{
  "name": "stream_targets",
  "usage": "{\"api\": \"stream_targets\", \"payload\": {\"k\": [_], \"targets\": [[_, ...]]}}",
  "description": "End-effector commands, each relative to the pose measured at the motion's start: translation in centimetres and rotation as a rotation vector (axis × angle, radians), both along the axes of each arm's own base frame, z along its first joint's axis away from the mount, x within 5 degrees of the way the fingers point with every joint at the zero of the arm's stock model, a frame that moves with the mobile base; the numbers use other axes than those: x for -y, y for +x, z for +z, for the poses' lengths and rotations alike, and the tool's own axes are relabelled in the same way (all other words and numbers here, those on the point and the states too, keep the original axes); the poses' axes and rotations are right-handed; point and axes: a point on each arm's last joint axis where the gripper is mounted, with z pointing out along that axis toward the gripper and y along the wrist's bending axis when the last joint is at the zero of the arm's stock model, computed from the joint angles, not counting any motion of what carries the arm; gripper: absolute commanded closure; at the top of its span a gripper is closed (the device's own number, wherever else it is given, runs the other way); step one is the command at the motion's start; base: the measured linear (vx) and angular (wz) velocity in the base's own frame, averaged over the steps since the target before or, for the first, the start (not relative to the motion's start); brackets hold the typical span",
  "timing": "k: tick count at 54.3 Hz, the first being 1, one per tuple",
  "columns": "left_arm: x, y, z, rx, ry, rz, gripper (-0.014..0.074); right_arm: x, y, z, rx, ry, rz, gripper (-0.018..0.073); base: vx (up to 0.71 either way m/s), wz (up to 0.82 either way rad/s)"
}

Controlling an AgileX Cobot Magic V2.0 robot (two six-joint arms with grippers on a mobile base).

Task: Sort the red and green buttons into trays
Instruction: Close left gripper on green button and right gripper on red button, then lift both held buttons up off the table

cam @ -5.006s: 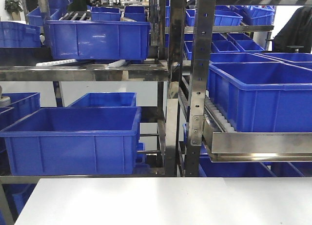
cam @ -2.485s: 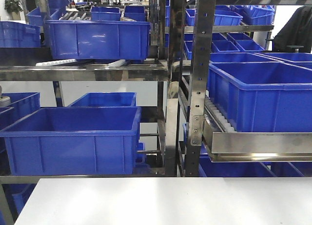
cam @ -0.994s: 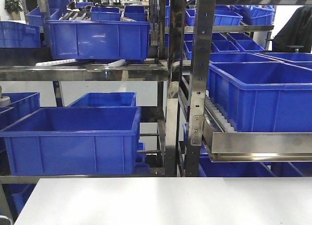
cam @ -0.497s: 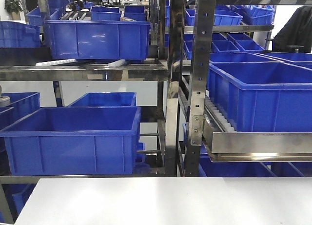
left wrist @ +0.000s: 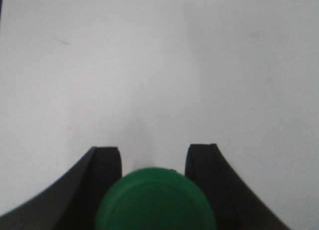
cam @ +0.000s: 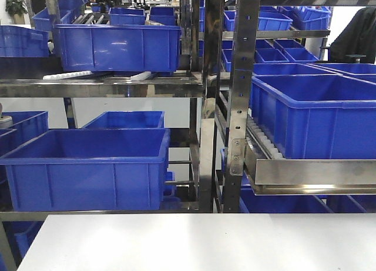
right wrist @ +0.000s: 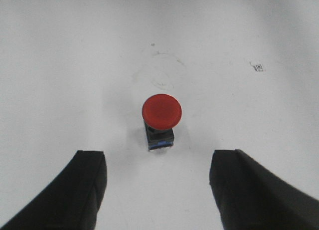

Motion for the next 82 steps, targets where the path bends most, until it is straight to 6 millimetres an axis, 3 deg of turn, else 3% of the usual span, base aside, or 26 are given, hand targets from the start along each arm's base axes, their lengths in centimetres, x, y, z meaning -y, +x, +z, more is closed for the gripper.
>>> {"api": "stream_targets", "payload": {"k": [1, 8, 14, 31, 54, 82], "targets": [[0.3, 1.0, 1.5, 0.111, -0.021, 0.005, 0.0398, 0.2, 1.9, 0.5, 0.059, -0.005, 0.001, 0.0043, 0.00, 0.00], [0.3, 1.0, 1.5, 0.110, -0.021, 0.004, 0.0539, 0.0, 3.6, -0.6, 0.052, 0.012, 0.023, 0.0043, 0.00, 0.00], [0.3, 1.0, 1.5, 0.110, -0.021, 0.004, 0.0606, 0.1, 5.0, -0.9, 0.024, 0.006, 0.027, 0.0043, 0.00, 0.00], [0.3, 1.0, 1.5, 0.110, -0.021, 0.005, 0.0603, 1.2, 9.7, 0.8, -0.029, -0.060, -0.023, 0.0043, 0.00, 0.00], [0.3, 1.0, 1.5, 0.110, -0.021, 0.005, 0.0603, 1.5, 12.2, -3.4, -0.222, -0.066, -0.027, 0.0043, 0.00, 0.00], [0.3, 1.0, 1.5, 0.110, -0.021, 0.005, 0.0602, 1.7, 13.2, -6.5, -0.327, -0.128, 0.037, 0.0043, 0.00, 0.00]]}}
